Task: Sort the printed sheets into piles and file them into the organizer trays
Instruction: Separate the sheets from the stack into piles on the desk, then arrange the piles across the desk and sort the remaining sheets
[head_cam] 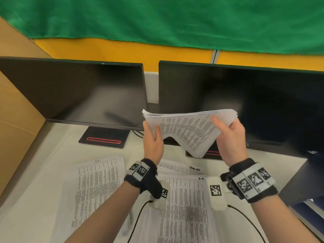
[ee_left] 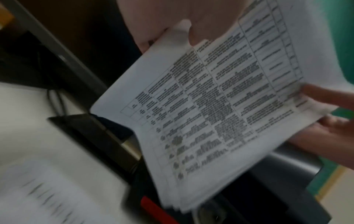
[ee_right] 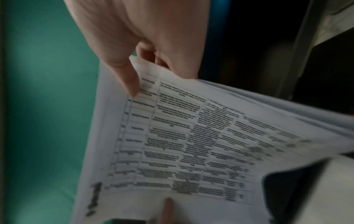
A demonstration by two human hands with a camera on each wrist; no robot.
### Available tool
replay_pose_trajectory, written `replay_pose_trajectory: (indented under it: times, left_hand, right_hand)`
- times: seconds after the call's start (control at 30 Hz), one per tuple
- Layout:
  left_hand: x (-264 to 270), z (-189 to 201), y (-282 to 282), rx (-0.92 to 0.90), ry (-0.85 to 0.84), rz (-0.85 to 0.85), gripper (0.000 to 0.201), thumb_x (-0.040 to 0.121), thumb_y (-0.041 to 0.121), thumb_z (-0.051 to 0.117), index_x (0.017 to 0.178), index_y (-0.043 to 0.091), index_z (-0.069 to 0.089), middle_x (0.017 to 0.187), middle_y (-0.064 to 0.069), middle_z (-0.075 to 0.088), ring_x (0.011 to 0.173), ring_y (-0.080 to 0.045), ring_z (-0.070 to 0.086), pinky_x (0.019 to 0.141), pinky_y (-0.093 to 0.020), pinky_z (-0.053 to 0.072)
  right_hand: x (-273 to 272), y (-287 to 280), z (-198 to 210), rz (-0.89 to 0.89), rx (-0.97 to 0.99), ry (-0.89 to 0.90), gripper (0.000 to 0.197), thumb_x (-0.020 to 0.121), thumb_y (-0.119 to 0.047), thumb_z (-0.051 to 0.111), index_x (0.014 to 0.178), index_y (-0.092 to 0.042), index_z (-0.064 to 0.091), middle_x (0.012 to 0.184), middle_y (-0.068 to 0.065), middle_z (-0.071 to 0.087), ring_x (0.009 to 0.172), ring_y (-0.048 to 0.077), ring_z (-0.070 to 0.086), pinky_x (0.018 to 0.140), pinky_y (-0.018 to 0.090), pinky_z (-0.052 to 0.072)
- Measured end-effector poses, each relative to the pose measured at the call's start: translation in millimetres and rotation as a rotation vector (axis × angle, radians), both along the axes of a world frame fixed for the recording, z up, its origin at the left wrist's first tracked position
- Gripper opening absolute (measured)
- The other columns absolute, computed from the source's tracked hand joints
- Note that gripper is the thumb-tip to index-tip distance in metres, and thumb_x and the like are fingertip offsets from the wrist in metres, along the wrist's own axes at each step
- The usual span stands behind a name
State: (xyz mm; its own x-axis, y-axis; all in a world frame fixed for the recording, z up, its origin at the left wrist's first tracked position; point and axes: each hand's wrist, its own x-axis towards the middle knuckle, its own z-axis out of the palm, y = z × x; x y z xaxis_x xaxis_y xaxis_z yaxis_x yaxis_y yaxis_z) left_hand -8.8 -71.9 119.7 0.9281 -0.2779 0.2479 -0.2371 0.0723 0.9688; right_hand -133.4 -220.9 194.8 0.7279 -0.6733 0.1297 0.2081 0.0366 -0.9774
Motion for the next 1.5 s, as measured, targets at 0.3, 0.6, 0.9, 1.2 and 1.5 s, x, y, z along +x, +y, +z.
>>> replay_pose_trajectory:
  times: [0.3,0.6,0.9,1.2,1.5]
  left_hand:
    - [7,-47,1,0.187,0.320,0.051,0.046,0.098,0.023,0.045,0.140,0.015,0.029,0.121,0.002,0.049,0.115,-0.020,0.049,0.096,-0.032,0.040]
    - [25,-42,-10,0.240,0.077,0.139,0.012,0.097,0.027,0.045,0.108,0.023,0.040,0.111,-0.002,0.049,0.103,-0.018,0.054,0.087,-0.031,0.052]
    - [48,39,98,0.171,-0.110,0.326,0.008,0.099,0.015,0.038,0.106,0.018,0.041,0.094,0.019,0.055,0.076,0.013,0.057,0.063,-0.010,0.050]
    - [125,-51,333,0.989,0.502,0.437,0.034,0.090,0.001,0.045,0.124,-0.004,0.046,0.121,-0.029,0.054,0.111,-0.043,0.052,0.097,-0.051,0.042]
    - [149,-47,401,1.390,0.703,0.462,0.033,0.082,0.000,0.065,0.110,-0.013,0.053,0.107,-0.027,0.061,0.097,-0.040,0.059,0.079,-0.040,0.048]
  right_hand:
    - [27,0,-77,-0.060,0.116,0.285,0.038,0.080,-0.029,0.062,0.117,-0.019,0.056,0.121,0.008,0.059,0.102,0.014,0.056,0.079,0.030,0.044]
    - [43,9,-71,0.039,0.247,0.256,0.033,0.097,-0.016,0.046,0.129,-0.016,0.055,0.121,0.000,0.064,0.106,0.012,0.061,0.082,0.028,0.050]
    - [31,22,-74,0.088,-0.010,0.253,0.031,0.093,-0.031,0.053,0.124,-0.033,0.050,0.121,-0.010,0.059,0.112,0.002,0.053,0.087,0.021,0.037]
    - [-21,32,-179,-0.104,-0.583,0.898,0.032,0.088,-0.009,0.058,0.118,-0.021,0.059,0.121,0.014,0.054,0.113,0.033,0.050,0.098,0.044,0.038]
    - [-40,44,-187,-0.241,-0.647,0.939,0.044,0.080,-0.003,0.059,0.122,-0.017,0.059,0.123,0.019,0.051,0.114,0.039,0.046,0.100,0.047,0.035]
